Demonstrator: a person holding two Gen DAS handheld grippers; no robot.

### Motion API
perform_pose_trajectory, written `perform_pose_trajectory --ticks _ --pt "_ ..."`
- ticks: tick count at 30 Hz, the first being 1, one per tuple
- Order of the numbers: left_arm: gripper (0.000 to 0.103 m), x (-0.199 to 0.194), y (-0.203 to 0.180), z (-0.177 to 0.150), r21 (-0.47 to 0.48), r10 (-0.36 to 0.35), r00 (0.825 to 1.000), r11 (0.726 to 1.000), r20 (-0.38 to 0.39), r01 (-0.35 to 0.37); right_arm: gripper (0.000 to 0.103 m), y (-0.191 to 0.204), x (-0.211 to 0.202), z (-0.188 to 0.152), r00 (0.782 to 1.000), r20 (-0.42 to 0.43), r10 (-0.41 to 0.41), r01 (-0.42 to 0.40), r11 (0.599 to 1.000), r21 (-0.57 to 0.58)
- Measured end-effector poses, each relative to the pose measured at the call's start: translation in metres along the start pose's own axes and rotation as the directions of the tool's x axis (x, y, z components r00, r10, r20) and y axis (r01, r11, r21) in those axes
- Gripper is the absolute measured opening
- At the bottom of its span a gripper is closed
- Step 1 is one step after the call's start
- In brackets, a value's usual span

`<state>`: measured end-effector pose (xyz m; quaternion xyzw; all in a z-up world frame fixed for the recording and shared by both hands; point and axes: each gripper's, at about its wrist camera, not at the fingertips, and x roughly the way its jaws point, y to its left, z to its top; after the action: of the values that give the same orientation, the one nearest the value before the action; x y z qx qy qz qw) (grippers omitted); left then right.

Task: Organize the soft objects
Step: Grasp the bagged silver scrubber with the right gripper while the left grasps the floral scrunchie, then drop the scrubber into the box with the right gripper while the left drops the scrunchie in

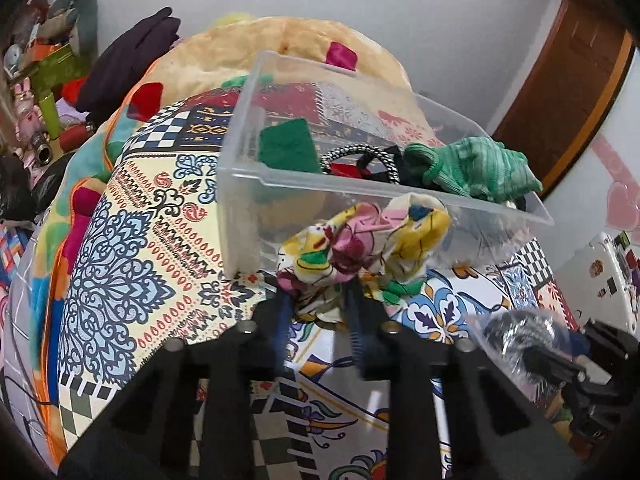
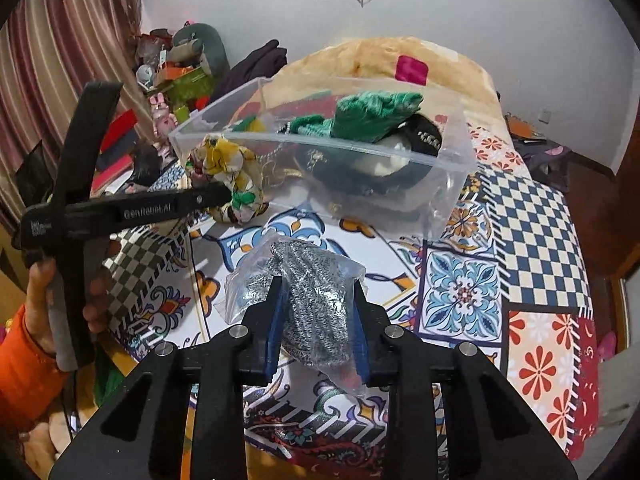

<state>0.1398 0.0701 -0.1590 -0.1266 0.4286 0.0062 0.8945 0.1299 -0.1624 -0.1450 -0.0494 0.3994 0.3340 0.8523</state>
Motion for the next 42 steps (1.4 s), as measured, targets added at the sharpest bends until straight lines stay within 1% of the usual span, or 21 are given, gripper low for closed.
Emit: perform_pose_trajectory --ticks 1,4,9,15,19,20,23,27,30,33,37,42 --pt "0.016 -0.001 -0.002 0.0 0.01 0.002 1.0 1.0 0.003 -0.002 0.027 0.0 -0.002 0.001 1.0 0.009 -0.001 0.001 1.0 0.002" --pt "0.013 -0.005 -0.009 -0.004 0.042 0.014 1.0 0.999 0.019 -0.015 0.027 -0.003 -0.007 0.006 1.0 0.029 -0.007 0.007 1.0 0.009" --pt "0.011 -0.02 -0.024 -0.012 0.091 0.025 0.998 0.995 0.053 -0.03 0.027 -0.008 -0.016 0.02 0.997 0.081 -0.012 0.01 1.0 0.025" --pt "0.011 -0.059 -0.043 -0.015 0.148 0.024 0.99 0.988 0.137 -0.044 0.027 -0.007 -0.028 0.04 0.988 0.151 -0.018 0.015 1.0 0.023" --pt "0.011 -0.083 -0.052 -0.009 0.164 0.007 0.981 0.986 0.194 -0.04 0.027 -0.005 -0.037 0.056 0.979 0.204 -0.021 0.018 1.0 0.014" --pt "0.011 -0.083 -0.047 -0.003 0.165 0.003 0.979 0.986 0.204 -0.037 0.027 -0.004 -0.037 0.059 0.977 0.213 -0.021 0.019 1.0 0.012" --pt "0.011 -0.097 -0.051 0.007 0.177 -0.006 0.968 0.983 0.249 -0.039 0.027 -0.002 -0.039 0.071 0.969 0.246 -0.03 0.03 1.0 0.005" --pt "0.011 -0.1 -0.053 0.026 0.178 -0.013 0.961 0.983 0.275 -0.038 0.027 -0.001 -0.035 0.086 0.962 0.272 -0.036 0.037 0.999 -0.002" --pt "0.011 -0.093 -0.05 0.039 0.169 -0.001 0.961 0.985 0.276 -0.048 0.027 0.001 -0.028 0.098 0.957 0.285 -0.052 0.056 0.998 -0.007" --pt "0.011 -0.081 -0.046 0.051 0.158 0.006 0.967 0.986 0.254 -0.047 0.027 0.001 -0.015 0.107 0.959 0.278 -0.06 0.064 0.998 -0.005" --pt "0.011 -0.058 -0.042 0.061 0.153 0.009 0.979 0.987 0.204 -0.041 0.027 -0.001 0.003 0.112 0.965 0.25 -0.083 0.087 0.996 -0.004" --pt "0.012 -0.032 -0.039 0.064 0.149 -0.007 0.992 0.989 0.13 -0.013 0.027 -0.006 0.028 0.11 0.976 0.19 -0.106 0.107 0.994 0.003"
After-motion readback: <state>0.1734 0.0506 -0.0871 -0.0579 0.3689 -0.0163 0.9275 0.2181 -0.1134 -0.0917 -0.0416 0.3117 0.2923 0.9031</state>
